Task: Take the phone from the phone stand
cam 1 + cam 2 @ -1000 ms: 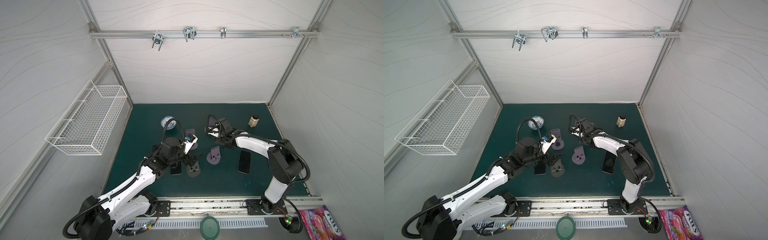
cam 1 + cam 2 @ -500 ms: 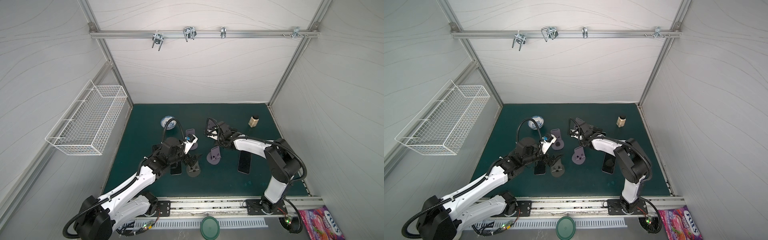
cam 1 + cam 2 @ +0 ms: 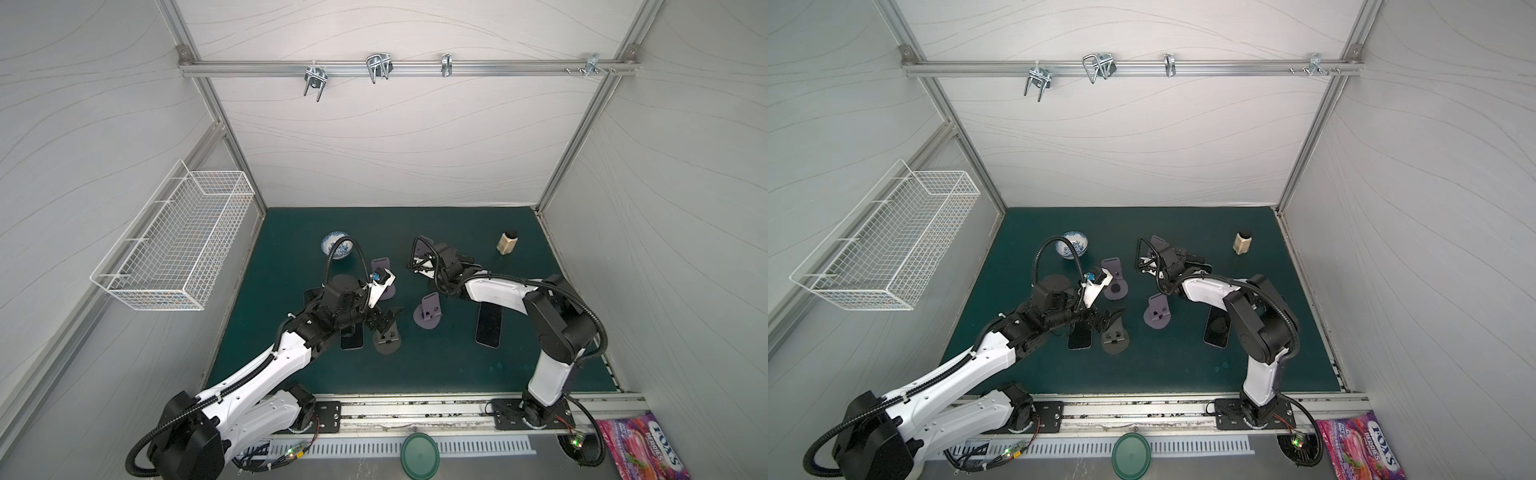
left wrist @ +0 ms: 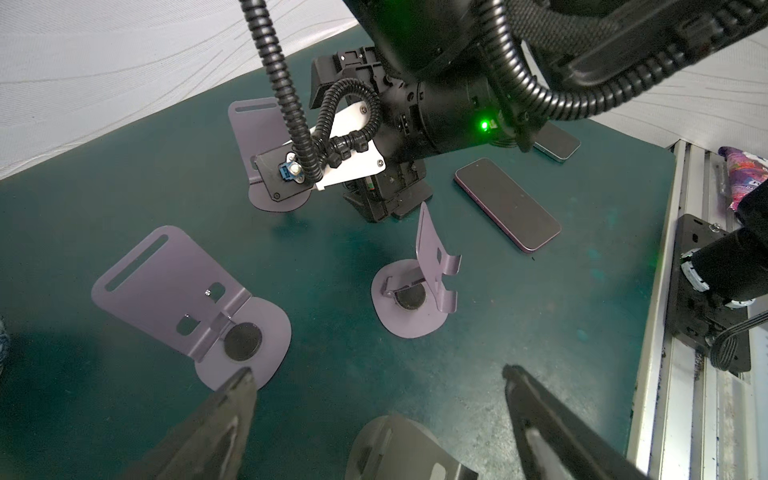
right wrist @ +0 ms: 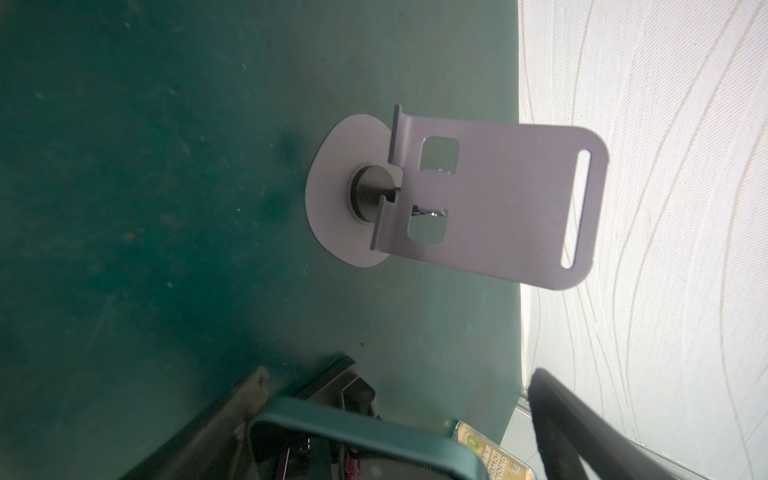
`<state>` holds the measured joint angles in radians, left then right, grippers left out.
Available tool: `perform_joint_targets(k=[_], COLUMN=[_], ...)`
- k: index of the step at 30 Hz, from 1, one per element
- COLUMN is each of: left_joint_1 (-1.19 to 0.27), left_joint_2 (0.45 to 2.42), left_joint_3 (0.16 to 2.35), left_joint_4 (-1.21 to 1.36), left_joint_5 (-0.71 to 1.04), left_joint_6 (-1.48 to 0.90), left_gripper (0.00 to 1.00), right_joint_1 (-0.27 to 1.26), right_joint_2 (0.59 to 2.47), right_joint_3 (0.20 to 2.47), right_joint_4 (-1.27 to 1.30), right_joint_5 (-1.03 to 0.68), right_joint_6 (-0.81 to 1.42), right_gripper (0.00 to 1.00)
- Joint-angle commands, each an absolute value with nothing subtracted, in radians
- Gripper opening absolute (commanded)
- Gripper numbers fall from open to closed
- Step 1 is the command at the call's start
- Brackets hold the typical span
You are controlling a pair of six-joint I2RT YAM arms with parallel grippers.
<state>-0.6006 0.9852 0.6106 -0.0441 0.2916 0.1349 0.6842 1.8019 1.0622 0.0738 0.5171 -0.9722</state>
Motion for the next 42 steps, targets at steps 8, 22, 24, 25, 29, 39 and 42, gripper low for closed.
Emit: perform_joint_targets(k=[8,22,24,25,29,39,42], left_joint_1=[-0.604,-0.604,-0.604,-0.604,-0.604,-0.605,-0.605], left_joint_2=[0.988,0.987,0.988,0.988,0.988,0.988,0.988], left_joint_3=[0.632,0.631,0.632,0.632,0.632,0.632,0.632], left_joint_4=[-0.022,-0.028,-0.028,-0.026,-0.028,-0.027,-0.026], left_joint_5=[0.284,0.278,0.277,0.276,0.275,0.276,0.275], left_joint_6=[0.138,0.134,0.135,0.135,0.135,0.132,0.131], left_gripper=[0.94,0.94,0.94,0.94,0.94,0.94,0.94], right_joint_1=[0.686,0.673,0.673,0.673,0.673,0.672,0.673], right_joint_2=[1.828,1.856,1.854,1.852,1.846,1.827,1.826], right_joint_3=[1.037,1.028,1.026,1.028,1.03,1.032,1.033], right_joint_4=[0.135,0.144,0.146,0.145,0.145,0.123,0.118], right_joint_5=[0.526,0.517,0.517,0.516,0.515,0.5,0.499], right_joint_6=[-1.008,-1.013,-1.013,-1.014,-1.023,-1.026,-1.026], right_gripper=[0.99,0.99,0.99,0.99,0.97,0.84,0.81])
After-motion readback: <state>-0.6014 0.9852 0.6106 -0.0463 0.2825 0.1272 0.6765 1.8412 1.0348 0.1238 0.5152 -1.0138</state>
